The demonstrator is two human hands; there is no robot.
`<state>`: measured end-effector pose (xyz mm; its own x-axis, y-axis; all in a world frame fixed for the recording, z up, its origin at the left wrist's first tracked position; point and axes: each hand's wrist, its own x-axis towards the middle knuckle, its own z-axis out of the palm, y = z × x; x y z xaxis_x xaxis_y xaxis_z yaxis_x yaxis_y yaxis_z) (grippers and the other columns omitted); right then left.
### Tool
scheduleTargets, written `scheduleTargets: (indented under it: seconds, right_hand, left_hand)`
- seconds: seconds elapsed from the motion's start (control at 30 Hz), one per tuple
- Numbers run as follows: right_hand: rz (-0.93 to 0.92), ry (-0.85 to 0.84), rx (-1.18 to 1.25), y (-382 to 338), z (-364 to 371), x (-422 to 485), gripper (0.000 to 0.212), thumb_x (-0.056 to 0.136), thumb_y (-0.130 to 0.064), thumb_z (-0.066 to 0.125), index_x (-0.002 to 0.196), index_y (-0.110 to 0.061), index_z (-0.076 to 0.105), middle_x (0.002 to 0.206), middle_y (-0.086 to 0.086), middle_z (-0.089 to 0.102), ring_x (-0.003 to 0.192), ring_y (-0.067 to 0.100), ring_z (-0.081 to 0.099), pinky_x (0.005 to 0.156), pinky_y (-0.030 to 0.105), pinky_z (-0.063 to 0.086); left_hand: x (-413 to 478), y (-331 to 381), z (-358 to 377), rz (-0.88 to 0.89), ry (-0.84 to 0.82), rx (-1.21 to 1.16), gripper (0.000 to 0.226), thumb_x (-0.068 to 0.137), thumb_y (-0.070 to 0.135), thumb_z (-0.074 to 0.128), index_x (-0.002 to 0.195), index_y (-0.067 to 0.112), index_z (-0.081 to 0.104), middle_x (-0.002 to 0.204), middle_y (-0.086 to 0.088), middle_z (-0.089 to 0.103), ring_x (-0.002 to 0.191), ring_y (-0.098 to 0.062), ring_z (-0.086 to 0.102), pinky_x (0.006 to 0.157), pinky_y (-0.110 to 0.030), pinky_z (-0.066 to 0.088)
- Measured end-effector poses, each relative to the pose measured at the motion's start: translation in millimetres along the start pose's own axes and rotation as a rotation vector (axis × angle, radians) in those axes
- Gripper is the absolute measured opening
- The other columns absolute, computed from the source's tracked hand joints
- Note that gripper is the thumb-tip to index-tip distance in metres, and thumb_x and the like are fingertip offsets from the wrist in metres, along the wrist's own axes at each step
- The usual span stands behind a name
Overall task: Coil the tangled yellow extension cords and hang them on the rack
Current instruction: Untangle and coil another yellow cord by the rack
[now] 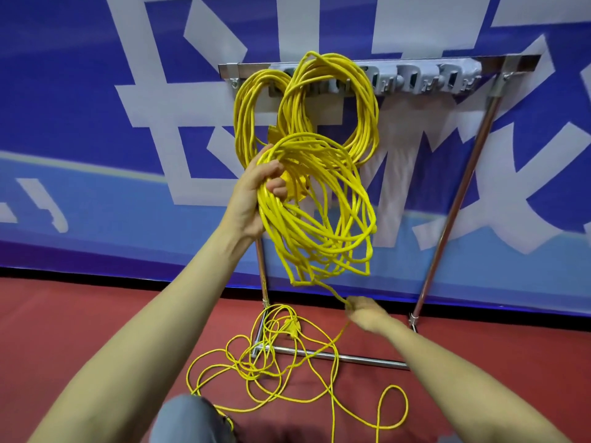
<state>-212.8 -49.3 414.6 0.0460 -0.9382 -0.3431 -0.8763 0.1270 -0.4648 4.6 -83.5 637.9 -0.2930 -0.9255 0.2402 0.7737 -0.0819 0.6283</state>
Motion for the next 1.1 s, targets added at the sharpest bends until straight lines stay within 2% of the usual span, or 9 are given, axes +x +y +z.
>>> scheduleTargets:
  seconds: [0.2, 0.3, 0.4, 0.53, 0.73, 0.83, 0.9, 1.0, 1.1]
  right_hand:
    - [0.096, 0.111, 0.142, 29, -30, 9, 0.026, 0.091, -0.029, 0.059, 0.067, -0.02, 0.054, 0.073, 0.002, 0.059, 0.079, 0.02, 0.054, 0.06, 0.028, 0.038]
    - [0.112, 0.293, 0.249, 33, -46, 14, 0.028, 0.094, -0.02, 0.049, 0.067, -0.023, 0.052, 0.087, 0.015, 0.065, 0.084, 0.026, 0.056, 0.068, 0.031, 0.039]
    - [0.133, 0.376, 0.393, 28, -66, 13, 0.034, 0.097, -0.04, 0.045, 0.068, -0.026, 0.054, 0.082, 0.017, 0.062, 0.069, 0.027, 0.061, 0.068, 0.033, 0.047]
    - [0.278, 0.246, 0.359, 24, -88, 8, 0.063, 0.085, -0.067, 0.048, 0.074, -0.006, 0.057, 0.063, 0.015, 0.057, 0.045, 0.025, 0.053, 0.057, 0.03, 0.046]
    - [0.377, -0.158, 0.758, 4, -124, -8, 0.033, 0.091, -0.012, 0.055, 0.062, -0.014, 0.038, 0.039, -0.001, 0.036, 0.031, 0.01, 0.035, 0.04, 0.015, 0.032]
    - [0.312, -0.228, 1.349, -23, -137, -16, 0.018, 0.084, 0.004, 0.046, 0.07, -0.006, 0.043, 0.043, 0.004, 0.041, 0.039, 0.01, 0.042, 0.048, 0.022, 0.05]
    - [0.269, -0.176, 1.575, -46, -141, -27, 0.015, 0.086, 0.009, 0.038, 0.08, -0.003, 0.044, 0.05, 0.013, 0.05, 0.059, 0.016, 0.052, 0.083, 0.046, 0.053]
    - [0.263, -0.159, 1.564, -74, -144, -38, 0.027, 0.087, 0.007, 0.042, 0.113, 0.001, 0.037, 0.104, 0.023, 0.053, 0.088, 0.026, 0.06, 0.095, 0.07, 0.031]
    - [0.287, -0.158, 1.508, -88, -146, -45, 0.058, 0.089, -0.001, 0.05, 0.141, -0.004, 0.023, 0.12, 0.024, 0.045, 0.116, 0.035, 0.051, 0.09, 0.071, 0.03]
  left_hand:
    - [-5, 6, -30, -0.159, -0.176, -0.013, 0.053, 0.064, 0.005, 0.085, 0.103, 0.007, 0.05, 0.072, -0.002, 0.055, 0.04, -0.001, 0.043, 0.039, -0.011, 0.039]
    - [-15, 8, -41, -0.19, -0.192, 0.097, 0.061, 0.057, 0.01, 0.089, 0.107, 0.01, 0.055, 0.072, -0.001, 0.055, 0.038, 0.0, 0.039, 0.036, -0.011, 0.036]
    - [-25, 9, -44, -0.205, -0.206, 0.222, 0.07, 0.057, 0.013, 0.088, 0.12, 0.017, 0.056, 0.075, -0.001, 0.051, 0.036, 0.001, 0.036, 0.036, -0.012, 0.033]
    - [-28, 3, -40, -0.144, -0.117, 0.521, 0.05, 0.074, 0.007, 0.068, 0.12, 0.02, 0.052, 0.066, 0.003, 0.051, 0.035, -0.002, 0.032, 0.037, -0.014, 0.032]
    - [-32, -18, -45, -0.032, -0.028, 0.864, 0.04, 0.085, -0.001, 0.066, 0.118, 0.019, 0.054, 0.064, 0.008, 0.054, 0.04, -0.01, 0.039, 0.041, -0.022, 0.037]
    - [-35, -30, -49, 0.017, 0.003, 0.901, 0.038, 0.087, -0.001, 0.066, 0.118, 0.018, 0.052, 0.065, 0.007, 0.056, 0.044, -0.011, 0.042, 0.044, -0.024, 0.039]
    - [-37, -38, -51, 0.042, 0.005, 0.93, 0.038, 0.087, 0.0, 0.067, 0.117, 0.018, 0.051, 0.068, 0.006, 0.057, 0.047, -0.012, 0.045, 0.044, -0.023, 0.04]
    - [-38, -51, -56, 0.087, 0.025, 0.982, 0.035, 0.088, 0.002, 0.068, 0.112, 0.021, 0.052, 0.075, 0.008, 0.058, 0.051, -0.012, 0.047, 0.046, -0.023, 0.043]
    - [-38, -59, -59, 0.15, 0.088, 1.0, 0.035, 0.089, 0.001, 0.065, 0.113, 0.021, 0.05, 0.075, 0.009, 0.059, 0.05, -0.011, 0.048, 0.046, -0.023, 0.045]
